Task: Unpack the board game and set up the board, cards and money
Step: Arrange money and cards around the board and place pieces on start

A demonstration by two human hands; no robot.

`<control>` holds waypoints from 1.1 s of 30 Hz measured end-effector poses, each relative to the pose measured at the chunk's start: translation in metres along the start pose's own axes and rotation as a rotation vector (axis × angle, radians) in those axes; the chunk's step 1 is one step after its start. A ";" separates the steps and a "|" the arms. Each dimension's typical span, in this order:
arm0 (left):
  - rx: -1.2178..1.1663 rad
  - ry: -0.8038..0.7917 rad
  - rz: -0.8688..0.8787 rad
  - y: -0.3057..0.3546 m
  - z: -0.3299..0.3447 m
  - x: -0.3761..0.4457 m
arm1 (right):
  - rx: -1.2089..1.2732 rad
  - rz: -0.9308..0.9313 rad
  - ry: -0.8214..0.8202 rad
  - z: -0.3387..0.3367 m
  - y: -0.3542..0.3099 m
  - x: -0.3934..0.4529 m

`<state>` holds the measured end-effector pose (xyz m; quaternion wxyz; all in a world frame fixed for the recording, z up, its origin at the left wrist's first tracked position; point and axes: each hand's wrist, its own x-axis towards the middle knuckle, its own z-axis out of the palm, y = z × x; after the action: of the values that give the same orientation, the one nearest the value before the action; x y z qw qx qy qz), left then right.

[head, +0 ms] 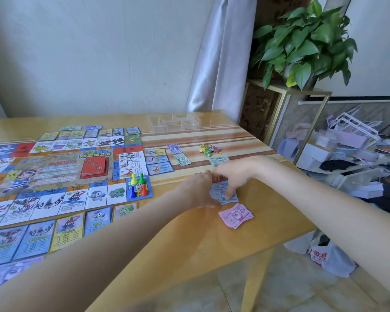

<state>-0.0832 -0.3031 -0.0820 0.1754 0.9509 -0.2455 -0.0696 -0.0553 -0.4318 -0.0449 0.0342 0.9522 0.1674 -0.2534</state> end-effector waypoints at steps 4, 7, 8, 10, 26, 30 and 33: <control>0.046 -0.012 -0.005 0.009 0.001 0.002 | -0.006 0.004 0.053 0.006 0.000 -0.005; 0.052 -0.039 -0.036 0.015 0.002 0.003 | 0.007 -0.004 0.069 0.010 0.002 -0.006; 0.044 -0.043 -0.044 0.016 0.002 0.003 | 0.012 -0.006 0.058 0.011 0.002 -0.007; 0.028 -0.039 -0.038 0.015 0.002 0.005 | 0.012 0.001 0.021 0.011 0.002 -0.007; -1.302 0.153 0.004 -0.038 -0.033 -0.010 | 0.836 -0.204 0.165 -0.013 -0.019 -0.011; -1.181 0.126 -0.067 -0.036 -0.028 -0.009 | 0.686 -0.155 -0.010 -0.014 -0.015 -0.008; -1.152 0.071 -0.063 -0.031 -0.021 -0.008 | 0.670 -0.160 -0.027 -0.009 -0.013 -0.009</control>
<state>-0.0723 -0.2671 -0.0734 0.6708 0.7106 -0.1333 -0.1651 -0.0626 -0.4212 -0.0319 -0.2979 0.8910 0.1485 -0.3088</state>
